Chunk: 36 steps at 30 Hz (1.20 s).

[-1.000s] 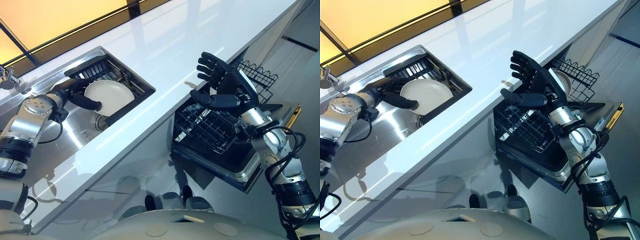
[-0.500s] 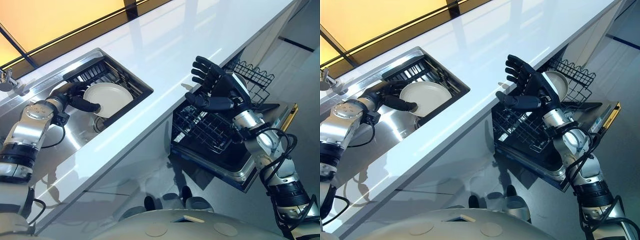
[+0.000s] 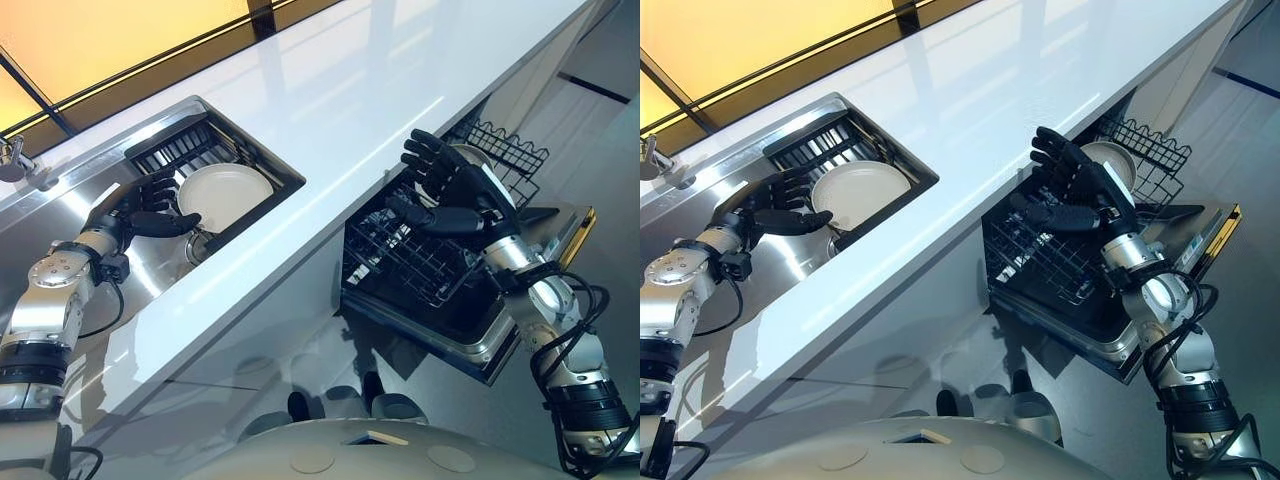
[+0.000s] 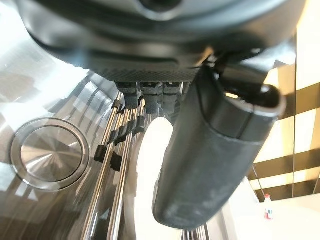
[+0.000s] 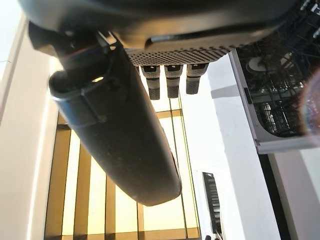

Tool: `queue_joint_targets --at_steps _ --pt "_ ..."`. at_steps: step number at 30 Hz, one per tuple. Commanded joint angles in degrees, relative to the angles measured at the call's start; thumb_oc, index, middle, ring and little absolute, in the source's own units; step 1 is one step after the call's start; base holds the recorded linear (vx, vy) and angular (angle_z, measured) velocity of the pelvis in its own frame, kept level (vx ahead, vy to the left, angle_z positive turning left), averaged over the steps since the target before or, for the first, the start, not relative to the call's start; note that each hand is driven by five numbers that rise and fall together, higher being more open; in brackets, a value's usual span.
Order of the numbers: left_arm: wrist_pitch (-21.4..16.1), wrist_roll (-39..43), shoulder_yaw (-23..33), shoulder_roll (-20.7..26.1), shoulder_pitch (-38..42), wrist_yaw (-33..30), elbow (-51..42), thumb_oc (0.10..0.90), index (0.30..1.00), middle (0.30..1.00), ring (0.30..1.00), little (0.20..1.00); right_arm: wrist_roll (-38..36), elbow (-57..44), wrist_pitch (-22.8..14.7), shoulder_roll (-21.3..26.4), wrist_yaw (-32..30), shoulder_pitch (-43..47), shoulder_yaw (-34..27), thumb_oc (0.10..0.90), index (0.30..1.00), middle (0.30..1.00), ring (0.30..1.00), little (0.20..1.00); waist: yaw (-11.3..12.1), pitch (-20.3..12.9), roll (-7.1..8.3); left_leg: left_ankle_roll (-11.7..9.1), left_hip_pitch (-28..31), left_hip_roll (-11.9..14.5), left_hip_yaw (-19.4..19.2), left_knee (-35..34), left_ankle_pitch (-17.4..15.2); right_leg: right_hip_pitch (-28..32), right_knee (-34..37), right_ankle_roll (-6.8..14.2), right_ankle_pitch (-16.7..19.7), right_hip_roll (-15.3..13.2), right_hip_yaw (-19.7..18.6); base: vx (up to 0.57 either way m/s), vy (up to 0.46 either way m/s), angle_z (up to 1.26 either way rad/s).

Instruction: Pick up plates and place into dishwasher.

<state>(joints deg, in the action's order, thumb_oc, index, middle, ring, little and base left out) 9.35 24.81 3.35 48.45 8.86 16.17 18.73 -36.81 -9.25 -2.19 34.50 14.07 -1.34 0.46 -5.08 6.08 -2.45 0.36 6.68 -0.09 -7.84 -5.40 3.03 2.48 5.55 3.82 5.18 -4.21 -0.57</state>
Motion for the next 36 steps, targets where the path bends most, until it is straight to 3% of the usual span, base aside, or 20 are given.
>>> queue_joint_targets --at_steps 1,9,14,16,21,24,30,36 --pt "-4.6 0.6 5.2 6.5 3.1 0.8 -0.9 0.8 0.9 0.9 0.9 0.9 -0.9 -5.4 -4.9 0.9 -0.4 5.3 -2.2 0.8 0.9 0.9 0.9 0.9 0.7 -3.3 -0.94 -0.3 0.0 -1.7 2.3 0.4 -1.1 2.9 -2.2 -0.6 -3.2 2.7 4.7 0.0 0.004 0.04" --pt "-4.9 1.1 6.0 8.4 3.5 0.7 -1.4 0.8 0.9 0.9 0.9 0.9 -0.8 -5.1 -4.9 0.8 -0.8 5.1 -2.1 0.8 0.9 0.9 0.9 0.9 0.8 -3.3 -1.13 -0.2 0.0 -1.8 2.5 0.4 -1.1 2.9 -2.2 -0.5 -3.3 2.6 4.8 0.0 0.0 0.06" --pt "-6.3 -0.5 7.7 9.4 4.3 -4.6 -0.3 0.8 0.9 0.9 0.9 0.9 -1.0 -4.7 -4.8 0.8 -0.9 5.0 -2.2 0.8 0.9 0.9 0.9 0.9 0.7 -3.5 -1.04 -0.2 0.1 -1.8 2.3 0.4 -1.2 3.0 -2.1 -0.6 -3.2 2.7 4.7 0.0 0.0 0.0" --pt "-7.5 -5.5 8.0 10.1 4.8 -8.3 1.0 0.8 0.9 0.9 0.9 0.9 -0.6 -4.4 -5.0 0.7 -1.2 5.1 -2.0 0.8 0.9 0.9 0.9 0.9 0.7 -3.6 -1.03 -0.2 0.1 -1.8 2.2 0.4 -1.2 2.9 -2.1 -0.5 -3.2 2.7 4.7 0.0 0.0 0.0" --pt "-13.0 -8.2 12.5 16.1 6.5 -19.0 4.1 0.8 0.9 0.9 0.9 0.9 -1.6 -4.5 -4.3 1.2 -1.8 4.9 -2.4 0.8 0.9 0.9 0.9 0.9 0.7 -3.8 -1.08 -0.3 0.0 -1.8 2.0 0.4 -1.2 2.6 -2.0 -0.6 -3.2 2.8 4.5 0.01 -0.009 -0.02" --pt "-14.8 -5.3 14.5 18.5 7.7 -20.1 1.1 0.8 0.9 0.9 0.9 0.9 -1.3 -5.0 -3.9 0.5 -0.7 3.7 -2.7 0.8 0.9 0.9 0.9 0.9 0.2 -3.8 -1.26 -0.3 0.0 -1.7 1.9 0.4 -1.4 2.5 -2.1 -0.6 -3.3 2.9 4.0 0.01 -0.002 0.0" --pt "-12.1 -3.2 7.2 18.6 15.8 -17.3 -3.8 0.8 0.9 0.9 0.9 0.9 -1.5 -4.2 -3.2 0.5 -1.3 4.5 -0.5 0.8 0.9 0.9 0.9 0.9 -0.8 -3.9 -1.55 -0.4 0.1 -1.7 1.7 0.4 -1.6 2.2 -2.7 -0.5 -3.6 3.0 3.5 0.06 -0.021 0.02" --pt "-7.2 -2.9 -4.5 18.9 26.8 -13.7 -1.2 0.8 0.9 0.9 0.9 0.9 -1.6 -3.4 -1.5 0.2 -2.6 4.4 1.6 0.8 0.9 0.9 0.9 0.9 -2.4 -3.2 -2.56 -0.2 0.3 -1.8 0.5 0.4 -1.7 1.4 -3.3 -0.3 -3.5 3.1 2.7 0.07 -0.004 -0.03"
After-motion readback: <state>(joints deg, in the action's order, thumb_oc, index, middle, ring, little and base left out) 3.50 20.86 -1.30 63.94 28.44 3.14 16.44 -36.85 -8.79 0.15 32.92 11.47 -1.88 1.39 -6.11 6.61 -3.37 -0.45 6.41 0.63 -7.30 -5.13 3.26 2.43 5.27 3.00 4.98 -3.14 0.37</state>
